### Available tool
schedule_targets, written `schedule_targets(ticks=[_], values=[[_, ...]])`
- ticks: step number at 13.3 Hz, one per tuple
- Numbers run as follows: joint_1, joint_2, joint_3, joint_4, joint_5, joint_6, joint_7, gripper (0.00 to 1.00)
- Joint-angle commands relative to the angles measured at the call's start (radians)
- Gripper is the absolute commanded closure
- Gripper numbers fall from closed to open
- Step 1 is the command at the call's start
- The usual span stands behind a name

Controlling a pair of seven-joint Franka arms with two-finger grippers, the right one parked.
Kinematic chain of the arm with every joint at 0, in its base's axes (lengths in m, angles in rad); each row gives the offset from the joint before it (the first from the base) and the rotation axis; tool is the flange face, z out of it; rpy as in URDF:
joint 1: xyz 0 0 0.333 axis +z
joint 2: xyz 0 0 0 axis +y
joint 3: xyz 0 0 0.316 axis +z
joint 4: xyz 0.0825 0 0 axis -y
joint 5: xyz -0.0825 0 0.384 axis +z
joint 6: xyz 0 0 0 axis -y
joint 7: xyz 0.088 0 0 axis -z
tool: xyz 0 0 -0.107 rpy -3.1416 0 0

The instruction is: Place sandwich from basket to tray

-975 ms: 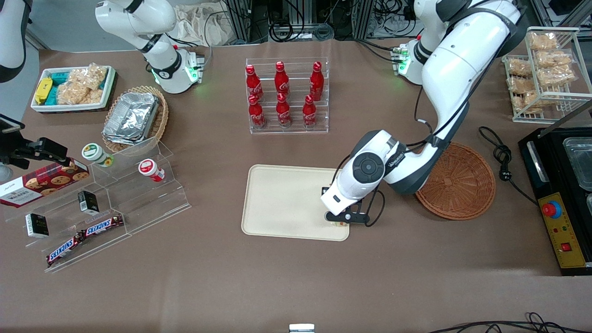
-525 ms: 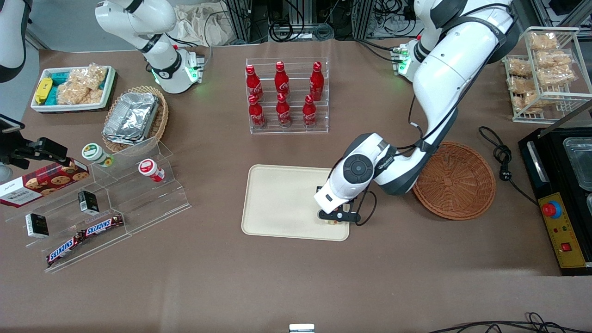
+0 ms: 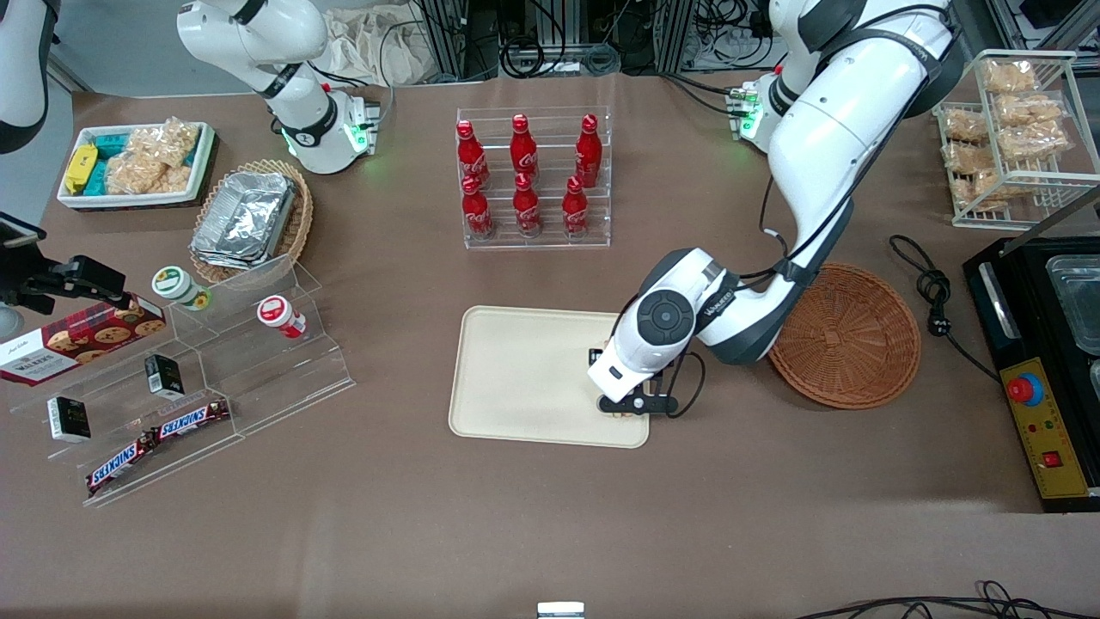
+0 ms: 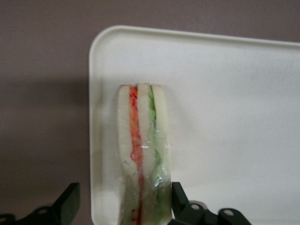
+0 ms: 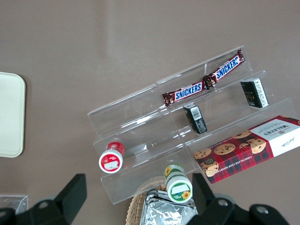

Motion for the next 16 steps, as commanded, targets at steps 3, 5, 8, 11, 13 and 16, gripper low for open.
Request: schedule_targets(ticks=[3,5,8,11,13,16], values=[[0.029,-0.195,0.011,0.068,-0.037,-0.305,0.014,0.02],[0.064,-0.275,0.011,0.066,-0.040,-0.414,0.110,0.02],[0.141,-0.388,0.012,0.054,-0.050,-0.526,0.297,0.02],[0.198,-0.435,0.012,0.059,-0.048,-0.586,0.411,0.04],[0.204,-0.456,0.014,0.059,-0.034,-0.620,0.405,0.01],[0.242,-0.494,0.058,0.055,-0.069,-0.626,0.427,0.01]])
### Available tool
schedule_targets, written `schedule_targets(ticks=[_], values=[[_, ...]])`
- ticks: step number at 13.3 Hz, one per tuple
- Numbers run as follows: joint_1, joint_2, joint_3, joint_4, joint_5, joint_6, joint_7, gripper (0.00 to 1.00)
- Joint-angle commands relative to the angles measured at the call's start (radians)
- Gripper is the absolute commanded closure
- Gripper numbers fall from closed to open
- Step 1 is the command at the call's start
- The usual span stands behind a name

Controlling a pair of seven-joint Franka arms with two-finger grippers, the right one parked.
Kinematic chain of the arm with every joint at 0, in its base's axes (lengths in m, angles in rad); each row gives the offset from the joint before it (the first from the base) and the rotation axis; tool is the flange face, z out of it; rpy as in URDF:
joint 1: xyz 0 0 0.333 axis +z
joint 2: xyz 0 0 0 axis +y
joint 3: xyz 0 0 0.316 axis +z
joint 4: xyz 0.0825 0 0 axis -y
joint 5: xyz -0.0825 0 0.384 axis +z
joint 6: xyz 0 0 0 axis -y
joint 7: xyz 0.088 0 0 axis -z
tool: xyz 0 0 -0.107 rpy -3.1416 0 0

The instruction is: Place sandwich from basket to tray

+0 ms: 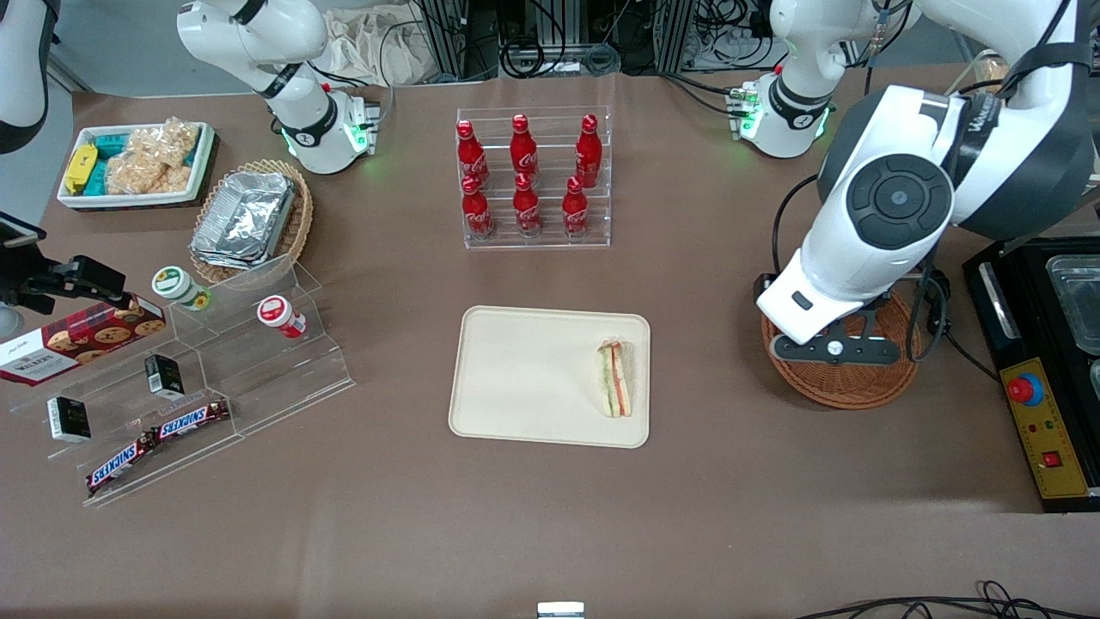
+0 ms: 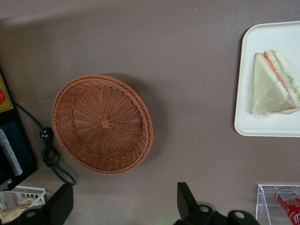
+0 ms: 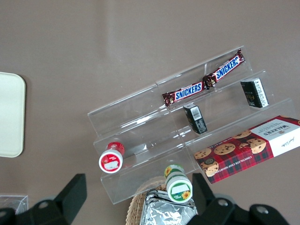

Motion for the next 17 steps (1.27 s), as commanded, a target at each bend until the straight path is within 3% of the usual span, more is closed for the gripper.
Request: schedule_targets(ticks=[1,8,14,17], values=[[0.084,-0.063,0.029,-0.034,-0.082,-0.008,0.069,0.01],[0.160,-0.107,0.043,-0.054,-0.110,-0.017,0.140,0.01],[-0.122,-0.156,0.466,-0.086,-0.219,-0.005,0.260,0.01],[-0.115,-0.163,0.512,-0.088,-0.255,-0.006,0.368,0.01]])
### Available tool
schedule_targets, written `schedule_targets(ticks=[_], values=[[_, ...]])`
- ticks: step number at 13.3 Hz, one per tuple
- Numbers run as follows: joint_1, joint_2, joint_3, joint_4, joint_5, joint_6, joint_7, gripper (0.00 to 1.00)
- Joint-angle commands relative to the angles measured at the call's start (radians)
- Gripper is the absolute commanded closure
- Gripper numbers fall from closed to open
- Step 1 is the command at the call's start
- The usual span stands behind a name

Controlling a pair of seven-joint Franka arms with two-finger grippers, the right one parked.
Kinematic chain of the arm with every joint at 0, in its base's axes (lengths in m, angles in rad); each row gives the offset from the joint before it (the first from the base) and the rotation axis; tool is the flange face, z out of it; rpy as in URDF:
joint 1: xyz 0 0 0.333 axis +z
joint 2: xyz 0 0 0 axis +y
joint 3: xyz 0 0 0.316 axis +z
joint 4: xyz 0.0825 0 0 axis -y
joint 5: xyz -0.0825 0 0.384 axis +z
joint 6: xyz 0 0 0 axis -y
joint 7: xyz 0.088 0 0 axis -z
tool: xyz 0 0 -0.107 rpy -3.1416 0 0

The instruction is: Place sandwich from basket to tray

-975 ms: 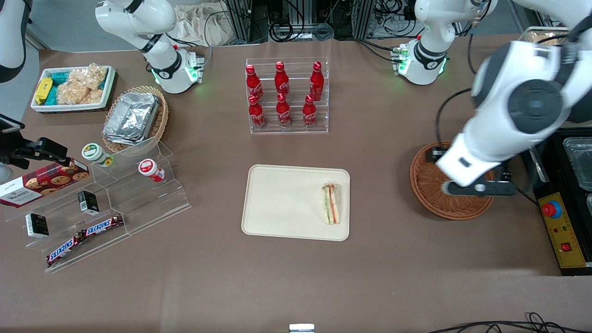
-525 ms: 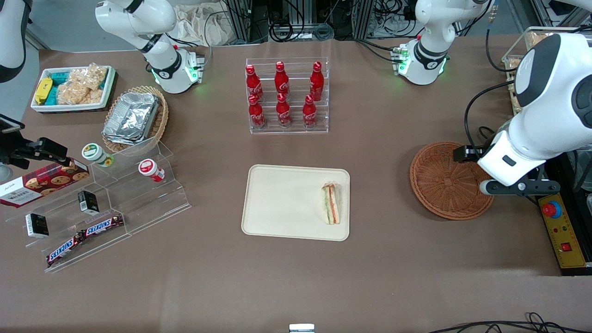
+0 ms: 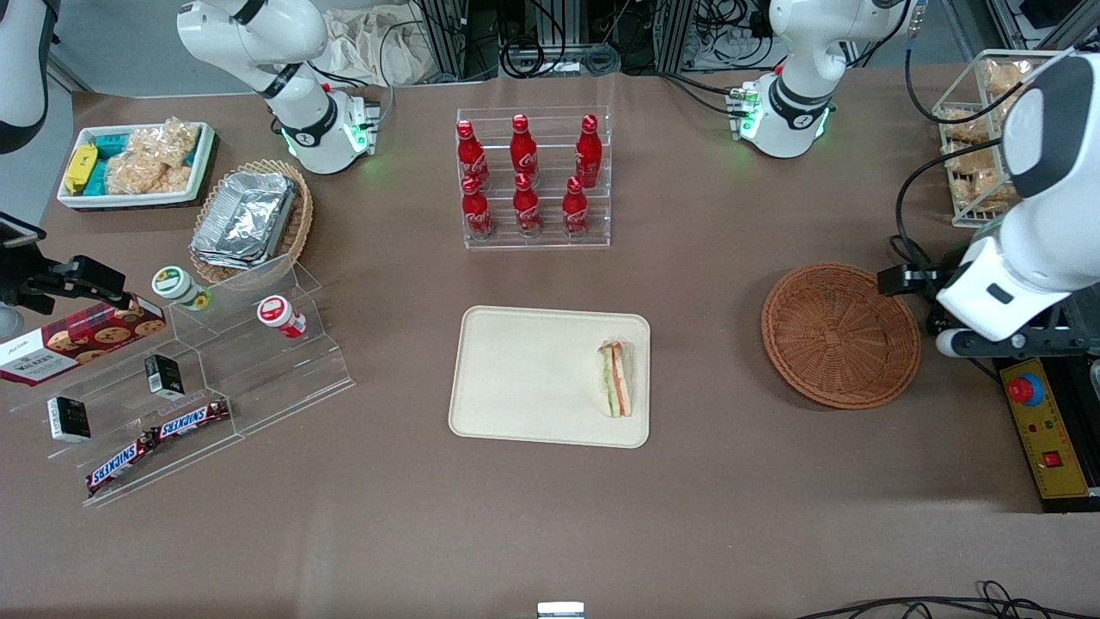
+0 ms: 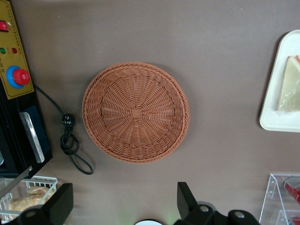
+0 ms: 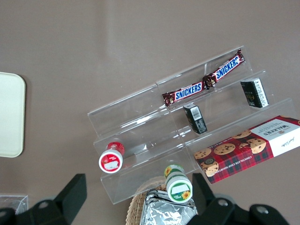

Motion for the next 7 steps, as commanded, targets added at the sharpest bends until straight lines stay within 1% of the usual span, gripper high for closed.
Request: schedule_targets(ticks=[1,7], values=[[0.010,-0.030,0.032,-0.031,-0.023,0.007,0.067,0.01],[0.011,-0.014,0.032,-0.030,-0.023,0.028,0.059,0.01]])
